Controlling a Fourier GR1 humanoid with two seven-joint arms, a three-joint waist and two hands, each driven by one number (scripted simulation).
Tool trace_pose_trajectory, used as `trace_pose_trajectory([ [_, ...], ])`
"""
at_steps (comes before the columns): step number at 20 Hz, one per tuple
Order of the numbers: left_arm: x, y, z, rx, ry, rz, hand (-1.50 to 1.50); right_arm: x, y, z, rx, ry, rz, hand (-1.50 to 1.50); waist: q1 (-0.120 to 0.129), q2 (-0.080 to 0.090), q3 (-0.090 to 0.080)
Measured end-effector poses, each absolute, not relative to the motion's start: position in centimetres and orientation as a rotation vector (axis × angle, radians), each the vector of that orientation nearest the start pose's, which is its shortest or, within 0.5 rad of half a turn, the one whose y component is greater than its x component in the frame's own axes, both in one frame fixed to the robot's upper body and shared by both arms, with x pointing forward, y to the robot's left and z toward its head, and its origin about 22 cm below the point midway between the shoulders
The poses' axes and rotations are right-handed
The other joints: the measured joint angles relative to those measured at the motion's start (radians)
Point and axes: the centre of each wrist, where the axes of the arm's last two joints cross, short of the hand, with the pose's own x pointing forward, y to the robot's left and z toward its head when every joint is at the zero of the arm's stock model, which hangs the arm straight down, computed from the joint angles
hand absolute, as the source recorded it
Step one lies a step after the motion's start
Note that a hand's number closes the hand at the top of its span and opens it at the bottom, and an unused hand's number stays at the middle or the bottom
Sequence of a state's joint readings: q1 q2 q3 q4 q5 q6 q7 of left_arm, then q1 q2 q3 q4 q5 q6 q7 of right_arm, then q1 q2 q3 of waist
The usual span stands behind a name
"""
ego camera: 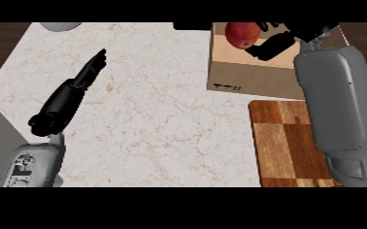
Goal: Pick the pear from the cutting board and place it in the cardboard box
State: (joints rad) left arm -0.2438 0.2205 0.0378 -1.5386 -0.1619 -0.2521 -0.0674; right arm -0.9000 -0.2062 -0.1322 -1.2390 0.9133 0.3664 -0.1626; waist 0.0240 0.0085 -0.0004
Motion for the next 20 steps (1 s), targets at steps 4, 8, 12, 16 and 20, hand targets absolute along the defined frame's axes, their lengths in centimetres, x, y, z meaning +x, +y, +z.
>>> trace_pose_trajectory([
  [4, 29.8, 25.8, 7.0, 0.077, -1.77, -0.554, 0.0, 42.4, -21.2, 20.9, -0.664, -1.674, 1.33, 1.5, 0.008, 0.004, 0.0],
  [8, 29.9, 25.8, 7.3, 0.07, -1.765, -0.561, 0.0, 44.2, -23.6, 20.4, -0.633, -1.554, 1.424, 1.5, 0.014, 0.006, 0.0],
  [12, 29.9, 25.7, 7.3, 0.067, -1.769, -0.567, 0.0, 45.5, -25.0, 19.5, -0.628, -1.414, 1.517, -1.5, 0.024, 0.009, 0.0],
  [16, 30.4, 25.2, 7.0, 0.06, -1.774, -0.571, 0.0, 46.1, -26.5, 18.2, -0.53, -1.345, 1.599, -1.5, 0.025, 0.012, 0.001],
  [20, 30.3, 25.5, 7.1, 0.059, -1.773, -0.575, 0.0, 46.5, -27.1, 18.4, -0.398, -1.422, 1.603, -1.5, 0.027, 0.011, 0.002],
])
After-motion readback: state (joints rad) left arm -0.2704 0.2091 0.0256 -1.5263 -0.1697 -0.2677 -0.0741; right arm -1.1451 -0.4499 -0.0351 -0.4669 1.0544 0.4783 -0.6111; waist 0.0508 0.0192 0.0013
